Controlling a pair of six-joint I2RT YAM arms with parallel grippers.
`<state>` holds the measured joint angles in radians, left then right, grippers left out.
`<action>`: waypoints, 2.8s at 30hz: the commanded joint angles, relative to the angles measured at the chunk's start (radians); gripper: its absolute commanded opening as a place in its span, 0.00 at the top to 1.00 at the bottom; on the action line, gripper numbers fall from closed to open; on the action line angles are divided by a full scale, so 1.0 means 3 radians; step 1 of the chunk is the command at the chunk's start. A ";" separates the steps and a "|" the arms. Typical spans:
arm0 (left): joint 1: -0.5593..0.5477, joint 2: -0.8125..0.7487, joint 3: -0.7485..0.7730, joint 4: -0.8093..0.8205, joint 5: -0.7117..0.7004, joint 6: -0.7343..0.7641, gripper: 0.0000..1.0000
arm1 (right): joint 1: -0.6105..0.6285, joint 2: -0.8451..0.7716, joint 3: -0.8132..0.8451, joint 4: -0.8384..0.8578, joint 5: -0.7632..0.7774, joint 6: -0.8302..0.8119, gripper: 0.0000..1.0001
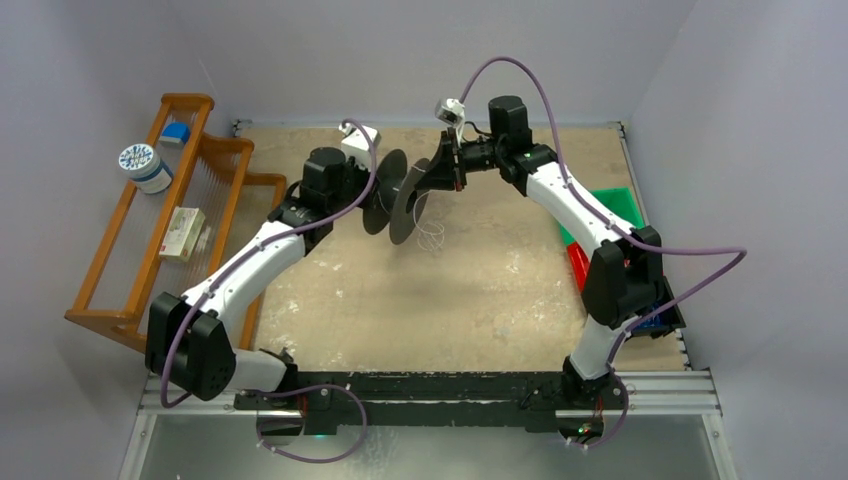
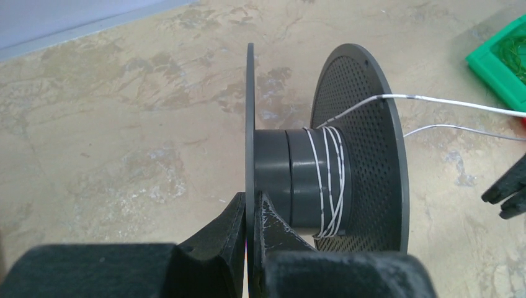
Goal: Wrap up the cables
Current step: Wrap the cable around the cable reel.
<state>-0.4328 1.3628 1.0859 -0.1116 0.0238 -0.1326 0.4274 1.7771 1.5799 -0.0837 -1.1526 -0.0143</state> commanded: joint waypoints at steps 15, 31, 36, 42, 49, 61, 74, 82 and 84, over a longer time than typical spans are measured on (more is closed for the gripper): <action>0.0072 0.0084 -0.0232 0.0684 -0.0951 -0.0270 1.00 | -0.0034 -0.0145 0.0085 -0.0257 -0.0043 -0.0518 1.00; 0.0088 0.0115 -0.0306 0.0706 -0.1376 -0.0766 1.00 | 0.0333 0.0060 0.0114 -0.0733 -0.0534 -0.1129 0.97; 0.0097 0.0163 -0.0299 0.0669 -0.1472 -0.0958 1.00 | 0.0583 0.0340 0.0370 -0.1307 -0.0438 -0.1639 0.96; 0.0246 0.0100 -0.0278 0.0676 -0.1249 -0.1152 1.00 | 0.0841 0.0469 0.0415 -0.1475 -0.0200 -0.1839 0.96; 0.0882 -0.0204 -0.0005 0.0495 -0.0450 -0.1315 1.00 | 0.0871 0.0590 0.0394 -0.1531 -0.0126 -0.1905 0.96; 0.1190 -0.0366 0.0196 0.0428 0.0243 -0.1838 1.00 | 0.1012 0.0721 0.0352 -0.1609 -0.0078 -0.2036 0.95; 0.1880 -0.0697 0.0539 0.0390 0.1663 -0.2202 1.00 | 0.0791 0.0549 0.0248 -0.1428 -0.0198 -0.1847 0.95; 0.1946 -0.0737 0.0458 0.0466 0.2401 -0.1933 1.00 | 0.0241 0.0559 0.0085 -0.1028 -0.0597 -0.1401 0.96; 0.1948 -0.0752 0.0406 0.0548 0.2598 -0.1865 1.00 | 0.0165 0.0522 0.0047 -0.0925 -0.0658 -0.1315 0.96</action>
<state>0.1410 1.1614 1.2034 -0.0681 0.6296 -0.7219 0.5289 1.9999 1.6150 -0.4320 -1.2568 -0.4900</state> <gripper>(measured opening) 0.028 0.041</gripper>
